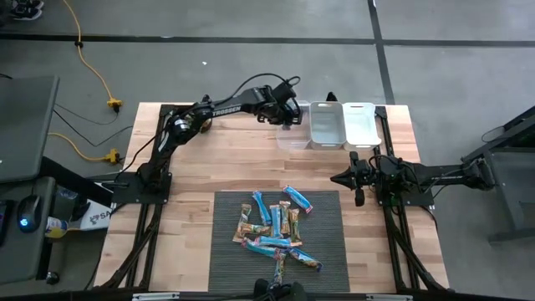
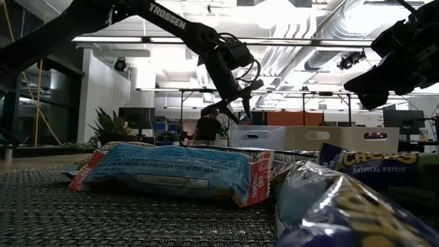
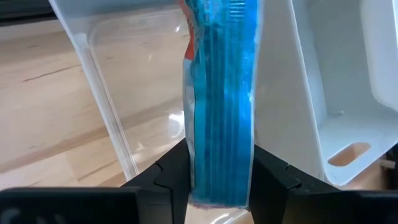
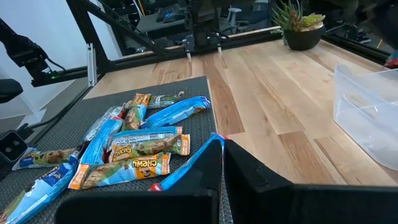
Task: Pick and place Granola Bars by type
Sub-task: Put the red granola bar into the transparent bin
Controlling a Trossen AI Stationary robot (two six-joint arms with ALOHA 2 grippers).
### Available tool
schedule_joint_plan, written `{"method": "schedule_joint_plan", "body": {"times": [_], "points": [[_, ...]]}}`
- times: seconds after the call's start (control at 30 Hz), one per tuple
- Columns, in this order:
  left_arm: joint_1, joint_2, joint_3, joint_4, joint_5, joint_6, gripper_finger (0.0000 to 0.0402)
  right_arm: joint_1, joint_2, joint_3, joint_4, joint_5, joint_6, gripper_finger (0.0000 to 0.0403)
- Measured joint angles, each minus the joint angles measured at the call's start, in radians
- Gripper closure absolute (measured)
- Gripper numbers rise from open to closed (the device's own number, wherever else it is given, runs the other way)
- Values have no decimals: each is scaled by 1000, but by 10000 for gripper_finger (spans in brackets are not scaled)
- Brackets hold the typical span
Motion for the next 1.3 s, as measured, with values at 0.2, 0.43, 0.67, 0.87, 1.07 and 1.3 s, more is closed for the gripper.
{"method": "schedule_joint_plan", "body": {"times": [0.2, 0.43, 0.67, 0.87, 1.07, 1.3], "points": [[0, 0, 0, 0, 2, 7, 231, 0, 0, 0, 0, 0, 0, 402], [0, 0, 0, 1, 52, 20, 207, 0, 0, 0, 0, 0, 0, 402], [-1, -50, 0, -2, 111, 128, 206, 0, 0, 0, 0, 0, 0, 402], [-15, -178, 1, -59, 56, 210, 206, 0, 0, 0, 0, 0, 0, 402], [-56, -337, 1, -208, -55, 271, 206, 0, 0, 0, 0, 0, 0, 402], [-156, -480, 1, -327, -173, 383, 206, 0, -1, 0, -2, 1, 0, 402]]}}
